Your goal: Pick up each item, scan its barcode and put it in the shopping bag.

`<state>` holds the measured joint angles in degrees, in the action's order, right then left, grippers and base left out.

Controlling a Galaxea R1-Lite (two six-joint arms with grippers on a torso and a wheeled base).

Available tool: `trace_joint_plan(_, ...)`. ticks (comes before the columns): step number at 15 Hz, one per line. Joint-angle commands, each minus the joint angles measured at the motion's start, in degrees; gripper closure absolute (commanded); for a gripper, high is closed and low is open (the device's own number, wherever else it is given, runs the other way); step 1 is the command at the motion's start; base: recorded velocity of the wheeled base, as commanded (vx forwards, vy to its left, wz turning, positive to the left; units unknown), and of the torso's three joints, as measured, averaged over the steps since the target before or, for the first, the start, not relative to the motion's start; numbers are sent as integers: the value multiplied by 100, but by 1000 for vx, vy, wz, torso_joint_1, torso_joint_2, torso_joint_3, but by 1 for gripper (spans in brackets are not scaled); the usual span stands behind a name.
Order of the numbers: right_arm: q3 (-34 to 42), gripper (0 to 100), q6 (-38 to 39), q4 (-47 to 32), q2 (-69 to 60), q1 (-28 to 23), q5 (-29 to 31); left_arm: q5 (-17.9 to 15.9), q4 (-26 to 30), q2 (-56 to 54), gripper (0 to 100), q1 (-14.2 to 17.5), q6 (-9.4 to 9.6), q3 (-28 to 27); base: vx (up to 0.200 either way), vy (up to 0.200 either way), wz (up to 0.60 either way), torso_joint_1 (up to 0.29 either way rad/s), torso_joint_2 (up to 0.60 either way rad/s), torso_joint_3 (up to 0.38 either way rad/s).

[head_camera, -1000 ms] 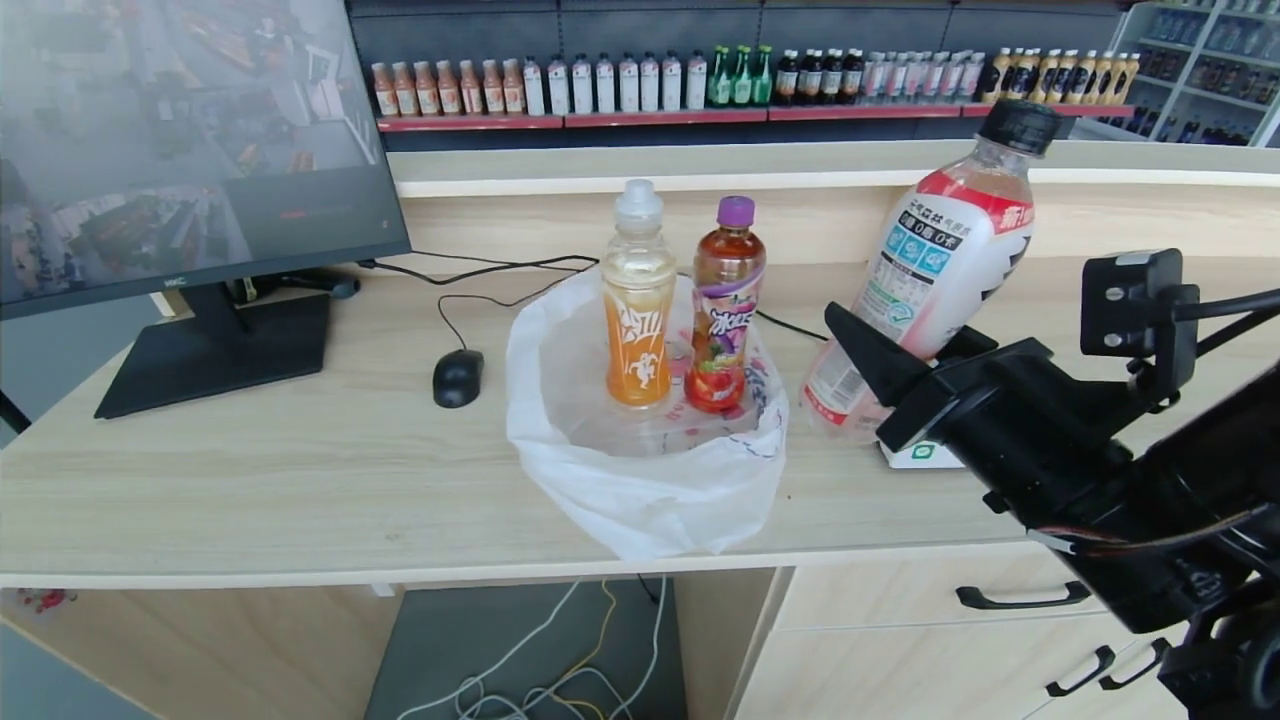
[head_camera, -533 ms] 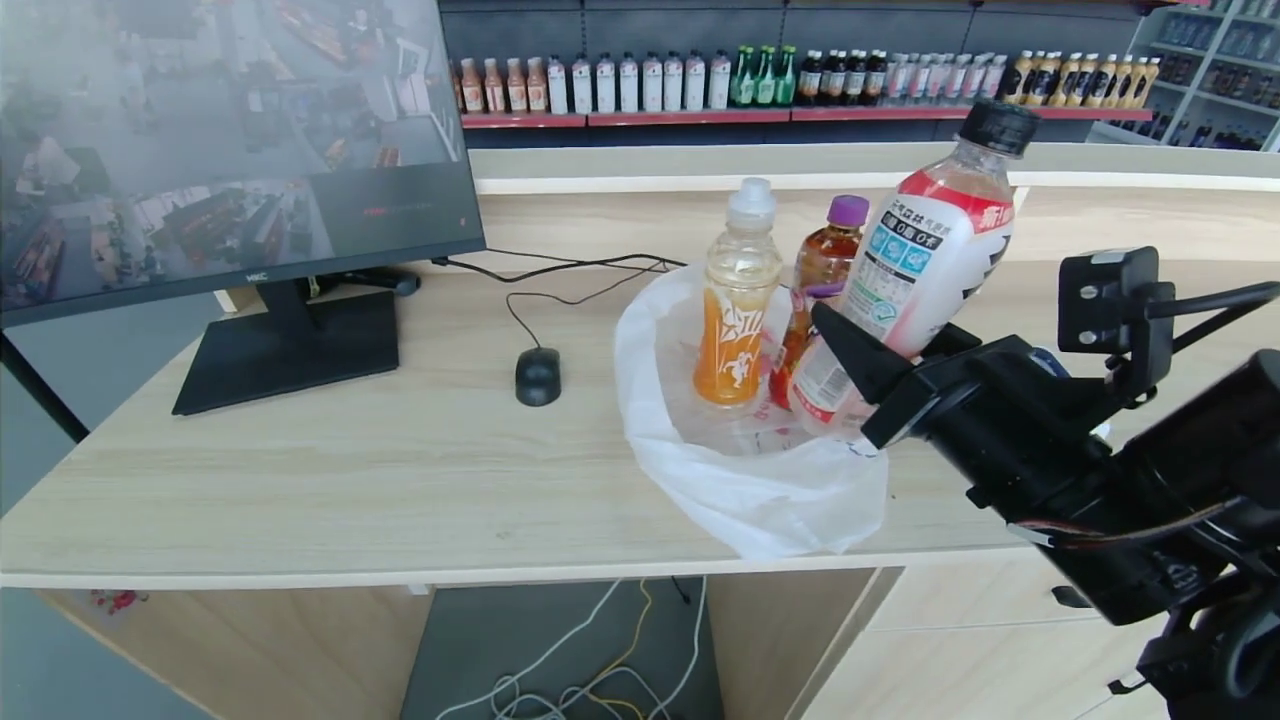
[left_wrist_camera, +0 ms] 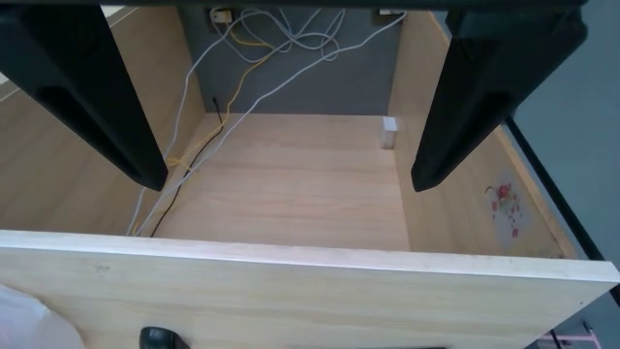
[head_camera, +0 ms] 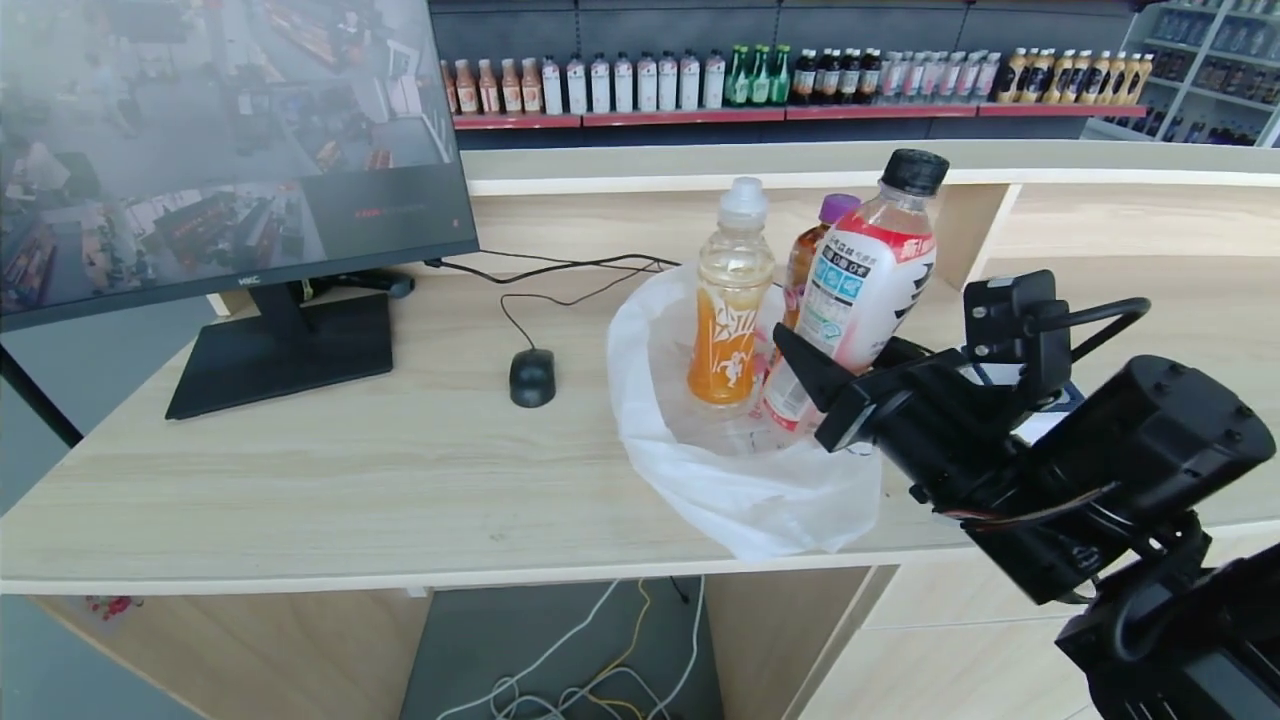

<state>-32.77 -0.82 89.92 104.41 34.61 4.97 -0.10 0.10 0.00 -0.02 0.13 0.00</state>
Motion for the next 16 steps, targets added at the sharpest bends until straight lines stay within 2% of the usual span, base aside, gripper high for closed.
trace_joint_plan(1, -195, 100, -59, 8, 378, 20, -23, 1, -1, 0, 0, 2, -5, 0, 0, 0, 0, 0, 0, 0)
trace_joint_plan(16, -634, 100, -50, 8, 1134, 37, -23, 1, -1, 0, 0, 2, -5, 0, 0, 0, 0, 0, 0, 0)
